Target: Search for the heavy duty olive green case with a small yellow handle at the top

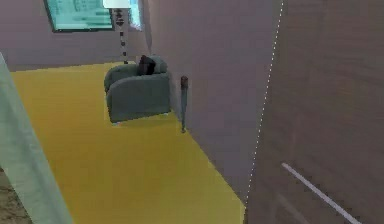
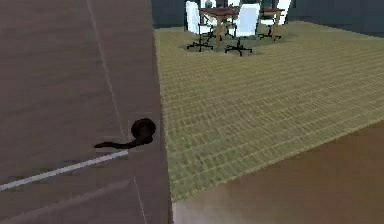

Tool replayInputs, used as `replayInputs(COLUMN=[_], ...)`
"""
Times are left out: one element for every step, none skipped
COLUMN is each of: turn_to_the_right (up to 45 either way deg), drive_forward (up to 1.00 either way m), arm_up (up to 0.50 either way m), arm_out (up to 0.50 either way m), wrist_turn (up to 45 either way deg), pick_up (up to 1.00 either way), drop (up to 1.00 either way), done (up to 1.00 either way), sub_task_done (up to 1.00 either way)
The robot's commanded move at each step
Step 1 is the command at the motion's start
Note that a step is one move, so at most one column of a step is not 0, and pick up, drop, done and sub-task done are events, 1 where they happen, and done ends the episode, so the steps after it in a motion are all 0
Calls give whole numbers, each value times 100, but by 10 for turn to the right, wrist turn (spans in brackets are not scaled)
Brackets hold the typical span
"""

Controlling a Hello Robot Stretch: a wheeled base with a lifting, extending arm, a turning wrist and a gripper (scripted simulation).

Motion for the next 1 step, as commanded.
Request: replayInputs(turn_to_the_right=[0], drive_forward=[80], arm_up=[0], arm_out=[0], wrist_turn=[0], pick_up=[0], drop=[0], done=[0], sub_task_done=[0])
